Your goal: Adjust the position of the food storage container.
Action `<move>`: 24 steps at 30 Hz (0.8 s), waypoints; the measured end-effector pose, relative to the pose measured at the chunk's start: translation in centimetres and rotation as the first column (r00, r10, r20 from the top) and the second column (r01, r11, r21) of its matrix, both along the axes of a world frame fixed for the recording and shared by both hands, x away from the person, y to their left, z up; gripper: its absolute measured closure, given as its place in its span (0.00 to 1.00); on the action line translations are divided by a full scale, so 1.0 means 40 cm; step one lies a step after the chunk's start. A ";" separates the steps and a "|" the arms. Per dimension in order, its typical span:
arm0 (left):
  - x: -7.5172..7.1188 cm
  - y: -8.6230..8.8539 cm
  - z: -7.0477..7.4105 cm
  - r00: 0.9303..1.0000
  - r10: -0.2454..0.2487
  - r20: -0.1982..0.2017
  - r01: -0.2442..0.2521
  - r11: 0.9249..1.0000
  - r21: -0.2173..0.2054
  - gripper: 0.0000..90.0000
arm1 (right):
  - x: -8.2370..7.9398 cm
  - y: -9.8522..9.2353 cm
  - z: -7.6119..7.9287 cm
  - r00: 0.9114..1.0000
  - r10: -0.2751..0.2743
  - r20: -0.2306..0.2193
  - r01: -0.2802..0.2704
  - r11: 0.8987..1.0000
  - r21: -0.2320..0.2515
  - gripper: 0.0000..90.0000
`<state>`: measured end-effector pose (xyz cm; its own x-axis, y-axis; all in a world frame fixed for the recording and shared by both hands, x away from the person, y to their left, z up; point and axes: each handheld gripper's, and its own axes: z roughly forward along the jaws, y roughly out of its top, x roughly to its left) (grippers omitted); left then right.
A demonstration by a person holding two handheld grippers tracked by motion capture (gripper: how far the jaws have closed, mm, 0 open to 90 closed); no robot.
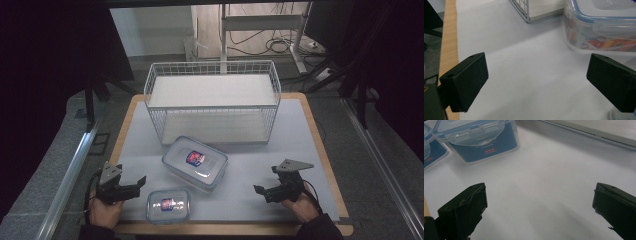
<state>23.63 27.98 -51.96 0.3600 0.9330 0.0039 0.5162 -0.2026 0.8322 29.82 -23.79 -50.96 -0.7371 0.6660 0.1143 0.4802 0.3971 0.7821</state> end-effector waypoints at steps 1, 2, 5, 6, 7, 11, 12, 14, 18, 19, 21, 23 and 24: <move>0.000 -0.001 -0.002 1.000 -0.004 0.003 0.004 1.000 -0.003 0.03 | 0.001 -0.001 -0.002 1.000 0.000 -0.001 0.000 1.000 -0.003 0.00; 0.000 -0.002 -0.003 1.000 -0.009 0.004 0.009 1.000 0.000 0.03 | 0.002 -0.001 -0.003 1.000 -0.001 0.000 0.001 1.000 -0.004 0.00; 0.002 -0.005 -0.010 1.000 -0.026 -0.004 0.026 1.000 -0.013 0.03 | 0.001 -0.001 -0.001 1.000 -0.001 0.010 0.002 1.000 -0.010 0.00; 0.003 -0.006 -0.010 1.000 -0.029 -0.008 0.029 0.999 -0.021 0.03 | 0.001 -0.001 0.001 1.000 0.000 0.013 0.000 1.000 -0.011 0.00; 0.004 -0.006 -0.010 0.999 -0.039 -0.010 0.038 0.999 -0.035 0.03 | 0.000 0.000 0.002 1.000 0.004 0.017 -0.004 1.000 -0.013 0.00; 0.007 -0.005 -0.010 0.998 -0.053 -0.019 0.052 0.997 -0.065 0.03 | -0.001 0.005 0.001 1.000 0.021 0.014 -0.021 1.000 -0.021 0.00; 0.007 -0.005 -0.010 0.998 -0.055 -0.024 0.053 0.996 -0.066 0.03 | -0.001 0.007 0.001 1.000 0.023 0.012 -0.022 0.999 -0.023 0.00; 0.008 -0.007 -0.011 0.998 -0.056 -0.033 0.054 0.996 -0.069 0.03 | -0.002 0.009 0.001 0.999 0.031 0.009 -0.031 0.999 -0.027 0.00; 0.011 -0.011 -0.013 0.997 -0.055 -0.045 0.052 0.997 -0.062 0.03 | -0.003 0.014 0.000 0.999 0.033 0.007 -0.033 0.999 -0.030 0.00; 0.012 -0.011 -0.014 0.997 -0.055 -0.045 0.052 0.997 -0.060 0.03 | -0.003 0.015 -0.001 0.999 0.032 0.003 -0.032 0.999 -0.034 0.00; 0.014 -0.008 -0.016 0.997 -0.051 -0.049 0.048 0.996 -0.071 0.03 | -0.003 0.016 -0.002 0.999 0.035 0.002 -0.035 0.999 -0.036 0.00; 0.017 -0.003 -0.015 0.997 -0.050 -0.051 0.045 0.995 -0.089 0.03 | -0.003 0.018 -0.001 0.999 0.036 0.006 -0.036 0.999 -0.037 0.00; 0.018 -0.002 -0.015 0.998 -0.049 -0.049 0.044 0.994 -0.098 0.03 | -0.004 0.018 0.000 0.999 0.035 0.008 -0.035 0.999 -0.038 0.00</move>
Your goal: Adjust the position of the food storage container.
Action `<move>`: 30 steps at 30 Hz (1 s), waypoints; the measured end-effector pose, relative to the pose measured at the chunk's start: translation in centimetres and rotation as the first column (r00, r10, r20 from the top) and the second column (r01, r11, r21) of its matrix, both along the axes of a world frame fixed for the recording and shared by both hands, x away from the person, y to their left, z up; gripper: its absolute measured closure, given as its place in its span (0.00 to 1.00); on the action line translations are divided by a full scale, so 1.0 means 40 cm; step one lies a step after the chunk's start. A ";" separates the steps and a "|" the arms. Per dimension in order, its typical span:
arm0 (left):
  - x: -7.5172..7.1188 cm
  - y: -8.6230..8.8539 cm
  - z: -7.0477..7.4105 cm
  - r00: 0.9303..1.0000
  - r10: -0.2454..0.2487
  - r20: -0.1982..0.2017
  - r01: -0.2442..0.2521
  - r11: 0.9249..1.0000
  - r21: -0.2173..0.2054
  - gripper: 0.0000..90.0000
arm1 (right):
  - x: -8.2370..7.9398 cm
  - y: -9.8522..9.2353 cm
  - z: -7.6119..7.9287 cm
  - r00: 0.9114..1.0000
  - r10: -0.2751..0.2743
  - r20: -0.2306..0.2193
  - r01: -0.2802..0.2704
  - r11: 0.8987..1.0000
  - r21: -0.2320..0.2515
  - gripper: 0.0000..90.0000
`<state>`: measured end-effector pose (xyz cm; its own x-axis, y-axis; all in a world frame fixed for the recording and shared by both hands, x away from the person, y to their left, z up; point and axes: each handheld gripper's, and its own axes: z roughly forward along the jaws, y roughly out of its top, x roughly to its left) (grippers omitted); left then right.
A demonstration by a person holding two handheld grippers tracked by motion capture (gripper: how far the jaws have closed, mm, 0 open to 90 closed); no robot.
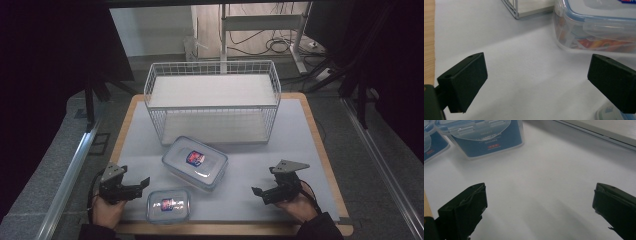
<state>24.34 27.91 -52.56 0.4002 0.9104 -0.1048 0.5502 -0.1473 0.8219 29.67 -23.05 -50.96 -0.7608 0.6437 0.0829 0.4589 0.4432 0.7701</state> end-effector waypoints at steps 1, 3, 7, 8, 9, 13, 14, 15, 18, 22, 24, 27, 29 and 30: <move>0.002 0.003 0.001 1.000 -0.003 0.001 0.003 1.000 -0.011 0.03 | -0.001 0.001 0.001 1.000 -0.001 0.002 0.001 1.000 0.000 0.00; 0.004 0.006 0.006 1.000 -0.010 0.007 0.010 0.999 -0.039 0.04 | -0.001 0.005 0.002 1.000 -0.006 -0.006 0.006 1.000 0.003 0.00; 0.015 -0.006 0.019 1.000 -0.013 -0.002 0.013 1.000 -0.028 0.10 | -0.001 0.008 0.004 1.000 -0.011 -0.010 0.012 1.000 0.015 0.02; 0.019 -0.009 0.022 1.000 -0.019 -0.006 0.019 0.999 -0.032 0.13 | -0.002 0.008 0.007 1.000 -0.016 -0.013 0.016 1.000 0.023 0.04; 0.021 -0.010 0.025 0.999 -0.032 -0.007 0.031 0.999 -0.040 0.17 | -0.002 0.008 0.010 1.000 -0.015 -0.011 0.015 1.000 0.028 0.06; 0.043 -0.019 0.041 0.997 -0.079 -0.026 0.077 0.995 -0.061 0.37 | -0.004 0.011 0.024 1.000 -0.005 -0.017 0.006 0.999 0.047 0.19; 0.049 -0.022 0.043 0.996 -0.086 -0.030 0.084 0.995 -0.054 0.39 | -0.005 0.011 0.028 1.000 -0.004 -0.016 0.004 0.999 0.047 0.21; 0.058 -0.024 0.046 0.995 -0.090 -0.034 0.088 0.995 -0.048 0.39 | -0.005 0.011 0.028 1.000 -0.004 -0.016 0.004 0.999 0.047 0.21; 0.088 -0.031 0.054 0.994 -0.104 -0.041 0.103 0.994 -0.035 0.49 | -0.006 0.016 0.034 1.000 0.006 -0.010 -0.005 0.999 0.047 0.28; 0.127 -0.039 0.059 0.993 -0.112 -0.038 0.110 0.993 -0.043 0.63 | -0.008 0.017 0.037 1.000 0.011 -0.012 -0.010 0.999 0.039 0.36; 0.145 -0.043 0.056 0.992 -0.121 -0.045 0.119 0.991 -0.057 0.71 | -0.009 0.017 0.038 0.999 0.020 -0.028 -0.019 0.999 0.037 0.42; 0.172 -0.053 0.047 0.988 -0.144 -0.064 0.139 0.987 -0.077 0.85 | -0.010 0.022 0.040 0.999 0.036 -0.041 -0.035 0.999 0.029 0.50; 0.189 -0.064 0.043 0.984 -0.162 -0.074 0.157 0.986 -0.063 0.93 | -0.012 0.028 0.042 0.998 0.054 -0.040 -0.053 0.998 0.023 0.58; 0.195 -0.068 0.042 0.982 -0.172 -0.074 0.169 0.984 -0.054 0.96 | -0.014 0.032 0.044 0.997 0.066 -0.043 -0.065 0.998 0.017 0.64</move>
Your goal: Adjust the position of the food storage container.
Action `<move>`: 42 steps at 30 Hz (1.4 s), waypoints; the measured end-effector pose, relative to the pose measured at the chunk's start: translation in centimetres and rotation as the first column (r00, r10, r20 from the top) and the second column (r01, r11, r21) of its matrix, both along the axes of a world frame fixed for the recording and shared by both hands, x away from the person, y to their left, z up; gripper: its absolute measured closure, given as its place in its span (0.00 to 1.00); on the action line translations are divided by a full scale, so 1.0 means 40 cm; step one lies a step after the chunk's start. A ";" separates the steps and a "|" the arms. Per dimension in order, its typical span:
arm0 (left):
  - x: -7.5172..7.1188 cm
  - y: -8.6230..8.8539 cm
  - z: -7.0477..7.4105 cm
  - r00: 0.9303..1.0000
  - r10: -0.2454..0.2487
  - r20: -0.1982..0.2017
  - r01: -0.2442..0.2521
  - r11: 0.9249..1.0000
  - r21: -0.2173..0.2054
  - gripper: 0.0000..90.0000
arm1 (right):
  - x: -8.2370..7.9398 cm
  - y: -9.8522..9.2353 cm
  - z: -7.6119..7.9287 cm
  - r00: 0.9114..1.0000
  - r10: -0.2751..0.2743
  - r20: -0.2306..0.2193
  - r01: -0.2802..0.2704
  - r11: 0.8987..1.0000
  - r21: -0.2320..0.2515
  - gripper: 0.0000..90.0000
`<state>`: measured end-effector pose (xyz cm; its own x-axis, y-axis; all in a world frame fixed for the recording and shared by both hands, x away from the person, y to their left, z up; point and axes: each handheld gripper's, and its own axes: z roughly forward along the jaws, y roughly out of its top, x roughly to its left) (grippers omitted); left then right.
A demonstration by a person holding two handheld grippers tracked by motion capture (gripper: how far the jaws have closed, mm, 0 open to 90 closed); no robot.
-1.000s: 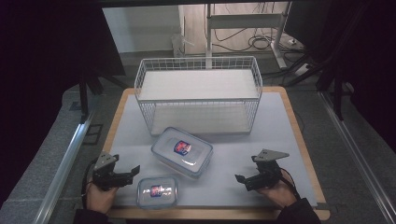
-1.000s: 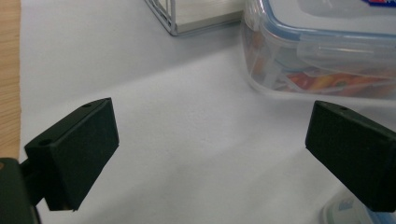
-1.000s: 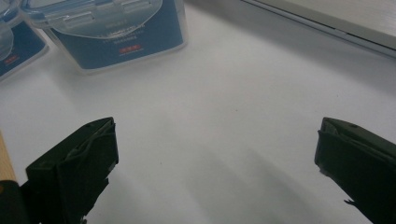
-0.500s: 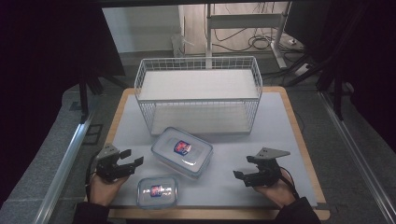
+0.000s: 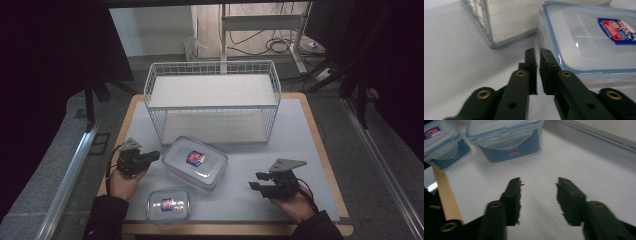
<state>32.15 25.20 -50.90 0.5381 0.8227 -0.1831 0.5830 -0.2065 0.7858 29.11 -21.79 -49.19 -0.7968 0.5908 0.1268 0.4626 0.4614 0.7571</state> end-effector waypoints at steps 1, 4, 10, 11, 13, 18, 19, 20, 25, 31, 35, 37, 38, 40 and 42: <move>0.005 -0.007 -0.002 1.000 0.002 -0.006 -0.002 1.000 -0.003 0.98 | -0.001 0.003 0.000 1.000 0.010 0.001 -0.010 1.000 0.001 0.67; 0.022 -0.014 -0.008 1.000 -0.020 -0.018 0.019 1.000 -0.008 1.00 | -0.004 0.013 0.004 1.000 0.028 -0.001 -0.028 1.000 -0.012 0.80; 0.030 -0.016 -0.018 0.998 -0.028 -0.050 0.027 0.999 -0.022 1.00 | -0.004 0.035 0.003 0.998 0.051 -0.024 -0.052 0.999 -0.012 0.97; 0.030 -0.018 -0.019 0.998 -0.025 -0.055 0.025 1.000 -0.013 1.00 | -0.004 0.040 0.002 0.998 0.055 -0.034 -0.055 0.998 -0.007 0.97; 0.028 -0.020 -0.020 0.998 -0.017 -0.062 0.016 1.000 -0.014 1.00 | -0.003 0.052 -0.001 0.997 0.062 -0.047 -0.062 0.998 0.006 0.97; 0.018 -0.031 -0.016 0.997 -0.028 -0.069 0.027 1.000 -0.004 1.00 | -0.006 0.088 -0.012 0.994 0.087 -0.066 -0.086 0.996 0.016 0.97; 0.016 -0.036 -0.015 0.997 -0.032 -0.069 0.032 0.999 0.001 1.00 | -0.005 0.092 -0.013 0.994 0.087 -0.070 -0.087 0.996 0.015 0.97; 0.014 -0.042 -0.013 0.997 -0.041 -0.072 0.042 0.999 0.003 1.00 | -0.004 0.096 -0.015 0.994 0.085 -0.072 -0.084 0.996 0.018 0.96; 0.011 -0.068 -0.005 0.993 -0.081 -0.085 0.082 0.997 0.007 1.00 | 0.005 0.110 -0.025 0.994 0.056 -0.094 -0.054 0.998 0.026 0.95; 0.003 -0.112 0.010 0.986 -0.133 -0.099 0.136 0.990 0.026 1.00 | 0.009 0.111 -0.031 0.994 0.027 -0.102 -0.027 1.000 0.003 0.94; -0.002 -0.126 0.020 0.983 -0.151 -0.107 0.154 0.988 0.026 1.00 | 0.016 0.094 -0.026 0.996 -0.026 -0.087 0.025 1.000 -0.012 0.95; -0.006 -0.135 0.024 0.982 -0.156 -0.108 0.161 0.986 0.038 1.00 | 0.020 0.087 -0.026 0.995 -0.049 -0.084 0.048 0.999 -0.017 0.95; -0.007 -0.139 0.026 0.981 -0.161 -0.109 0.167 0.985 0.039 1.00 | 0.023 0.083 -0.026 0.995 -0.058 -0.085 0.057 0.998 -0.017 0.95; -0.011 -0.145 0.030 0.979 -0.166 -0.115 0.171 0.984 0.039 1.00 | 0.029 0.076 -0.025 0.993 -0.078 -0.084 0.076 0.997 -0.019 0.96; -0.015 -0.151 0.032 0.978 -0.173 -0.118 0.179 0.983 0.042 1.00 | 0.034 0.070 -0.024 0.993 -0.090 -0.079 0.088 0.996 -0.021 0.96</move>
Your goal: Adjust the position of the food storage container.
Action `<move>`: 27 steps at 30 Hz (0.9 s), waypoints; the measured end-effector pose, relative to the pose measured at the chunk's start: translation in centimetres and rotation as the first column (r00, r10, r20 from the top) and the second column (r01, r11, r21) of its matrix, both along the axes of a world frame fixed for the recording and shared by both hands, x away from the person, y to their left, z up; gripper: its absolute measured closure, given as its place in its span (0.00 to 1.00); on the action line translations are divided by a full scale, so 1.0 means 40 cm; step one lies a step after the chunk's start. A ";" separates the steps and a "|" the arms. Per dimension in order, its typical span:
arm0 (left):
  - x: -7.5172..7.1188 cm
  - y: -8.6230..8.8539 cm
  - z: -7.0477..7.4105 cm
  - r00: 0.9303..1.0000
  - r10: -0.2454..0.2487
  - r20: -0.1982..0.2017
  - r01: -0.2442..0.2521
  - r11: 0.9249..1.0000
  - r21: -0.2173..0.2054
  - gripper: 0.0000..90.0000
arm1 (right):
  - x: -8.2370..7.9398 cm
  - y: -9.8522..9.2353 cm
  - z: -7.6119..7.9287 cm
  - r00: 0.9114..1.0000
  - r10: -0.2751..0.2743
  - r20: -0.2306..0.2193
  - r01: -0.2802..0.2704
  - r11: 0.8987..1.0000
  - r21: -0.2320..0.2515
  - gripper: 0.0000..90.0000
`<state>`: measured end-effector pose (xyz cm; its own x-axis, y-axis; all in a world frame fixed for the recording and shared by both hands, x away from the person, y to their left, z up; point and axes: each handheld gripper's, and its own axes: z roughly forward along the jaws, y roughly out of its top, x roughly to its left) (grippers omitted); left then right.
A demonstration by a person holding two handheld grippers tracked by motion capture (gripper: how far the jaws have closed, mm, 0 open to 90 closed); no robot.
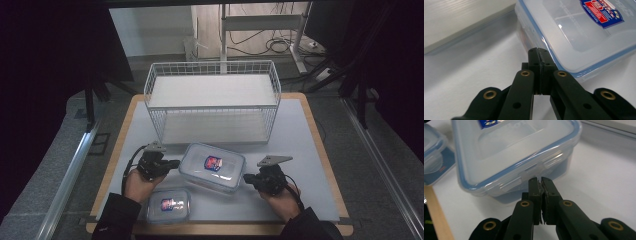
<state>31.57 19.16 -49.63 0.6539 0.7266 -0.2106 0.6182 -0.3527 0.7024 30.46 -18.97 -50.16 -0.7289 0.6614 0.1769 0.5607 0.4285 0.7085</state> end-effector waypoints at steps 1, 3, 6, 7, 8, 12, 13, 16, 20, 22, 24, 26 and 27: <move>-0.002 -0.004 0.001 1.000 -0.003 -0.002 0.003 1.000 0.004 1.00 | 0.006 -0.007 0.000 1.000 -0.016 0.002 0.016 1.000 -0.001 0.97; -0.006 -0.010 0.003 1.000 -0.007 -0.003 0.007 1.000 0.005 1.00 | 0.008 -0.008 0.001 1.000 -0.022 0.000 0.022 1.000 -0.002 0.97; -0.013 -0.020 0.006 1.000 -0.017 -0.007 0.017 1.000 0.003 1.00 | 0.019 -0.017 0.001 0.999 -0.043 0.005 0.043 0.999 -0.006 0.98; -0.015 -0.024 0.007 1.000 -0.021 -0.007 0.021 1.000 0.004 1.00 | 0.028 -0.022 0.001 0.998 -0.055 0.009 0.055 0.998 -0.008 0.98; -0.017 -0.027 0.008 1.000 -0.023 -0.007 0.023 1.000 0.002 1.00 | 0.028 -0.022 0.001 0.998 -0.055 0.009 0.055 0.998 -0.008 0.98; -0.026 -0.041 0.015 0.999 -0.035 -0.004 0.035 0.999 -0.001 1.00 | 0.046 -0.031 0.001 0.997 -0.075 0.007 0.075 0.997 -0.010 0.99; -0.029 -0.045 0.015 0.999 -0.038 -0.004 0.038 0.999 -0.003 1.00 | 0.052 -0.032 0.001 0.997 -0.082 0.011 0.083 0.996 -0.014 0.99; -0.034 -0.045 0.016 0.999 -0.048 0.001 0.048 0.999 -0.009 1.00 | 0.072 -0.037 0.001 0.995 -0.094 0.011 0.095 0.995 -0.010 0.98; -0.071 -0.044 0.028 0.999 -0.035 0.030 0.035 0.999 -0.001 1.00 | 0.069 -0.042 0.006 0.996 -0.088 0.020 0.088 0.996 -0.009 0.97; -0.105 -0.049 0.036 0.998 -0.035 0.055 0.035 0.999 -0.004 1.00 | 0.064 -0.050 0.014 0.996 -0.083 0.028 0.083 0.997 0.001 0.95; -0.142 -0.059 0.041 0.997 -0.044 0.070 0.044 0.999 -0.001 1.00 | 0.062 -0.052 0.015 0.996 -0.084 0.032 0.084 0.996 0.002 0.95; -0.185 -0.063 0.044 0.995 -0.058 0.086 0.060 0.998 -0.023 1.00 | 0.057 -0.057 0.018 0.996 -0.085 0.034 0.085 0.996 0.000 0.95; -0.204 -0.064 0.044 0.994 -0.055 0.089 0.058 0.998 -0.031 1.00 | 0.055 -0.061 0.020 0.996 -0.086 0.036 0.086 0.996 0.004 0.95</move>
<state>23.42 16.62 -47.85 0.7110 0.6814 -0.1737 0.5329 -0.3610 0.7653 32.66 -21.43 -49.37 -0.6752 0.7215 0.1534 0.5697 0.3779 0.7298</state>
